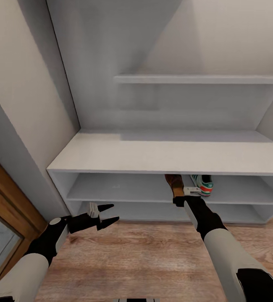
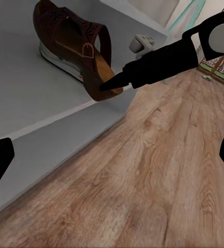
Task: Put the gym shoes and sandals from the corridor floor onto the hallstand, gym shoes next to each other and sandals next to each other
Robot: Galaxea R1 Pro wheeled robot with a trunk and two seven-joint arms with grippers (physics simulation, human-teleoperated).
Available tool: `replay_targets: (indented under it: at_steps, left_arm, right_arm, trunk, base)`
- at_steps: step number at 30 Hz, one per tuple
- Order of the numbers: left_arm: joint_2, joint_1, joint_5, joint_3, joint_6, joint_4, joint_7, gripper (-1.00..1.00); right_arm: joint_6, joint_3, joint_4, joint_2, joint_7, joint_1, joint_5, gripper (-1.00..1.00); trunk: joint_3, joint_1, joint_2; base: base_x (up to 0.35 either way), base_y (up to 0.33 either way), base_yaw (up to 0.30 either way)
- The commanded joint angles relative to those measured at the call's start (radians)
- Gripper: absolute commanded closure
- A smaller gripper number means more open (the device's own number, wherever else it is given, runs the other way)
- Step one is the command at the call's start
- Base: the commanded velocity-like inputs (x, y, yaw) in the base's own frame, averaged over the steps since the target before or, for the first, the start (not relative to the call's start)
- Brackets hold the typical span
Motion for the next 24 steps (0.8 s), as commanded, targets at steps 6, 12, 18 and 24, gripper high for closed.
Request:
replay_targets:
  at_steps: [6,12,18,24]
  left_arm:
    - [-0.001,-0.001,0.001,0.001,-0.005,0.001,-0.002,-1.0]
    - [-0.001,-0.001,0.001,0.001,-0.004,0.001,-0.002,-1.0]
    - [-0.001,-0.001,0.001,0.001,-0.004,0.001,-0.002,-1.0]
    - [-0.001,-0.001,0.001,0.001,-0.004,0.001,-0.002,-1.0]
  right_arm:
    - [0.005,-0.002,-0.001,0.001,-0.004,0.0,-0.002,1.0]
    - [0.005,-0.002,-0.001,0.001,-0.004,0.0,-0.002,1.0]
    - [0.005,-0.002,-0.001,0.001,-0.004,0.0,-0.002,1.0]
    - [0.005,-0.002,-0.001,0.001,-0.004,0.0,-0.002,1.0]
  trunk:
    - [-0.001,0.0,0.0]
    - [-0.02,0.002,-0.002]
    - [-0.024,0.002,-0.002]
    - [-0.024,0.002,-0.002]
  base:
    - [0.002,0.0,0.0]
    - [0.0,0.0,0.0]
    - [0.0,0.0,0.0]
    - [0.011,0.003,0.0]
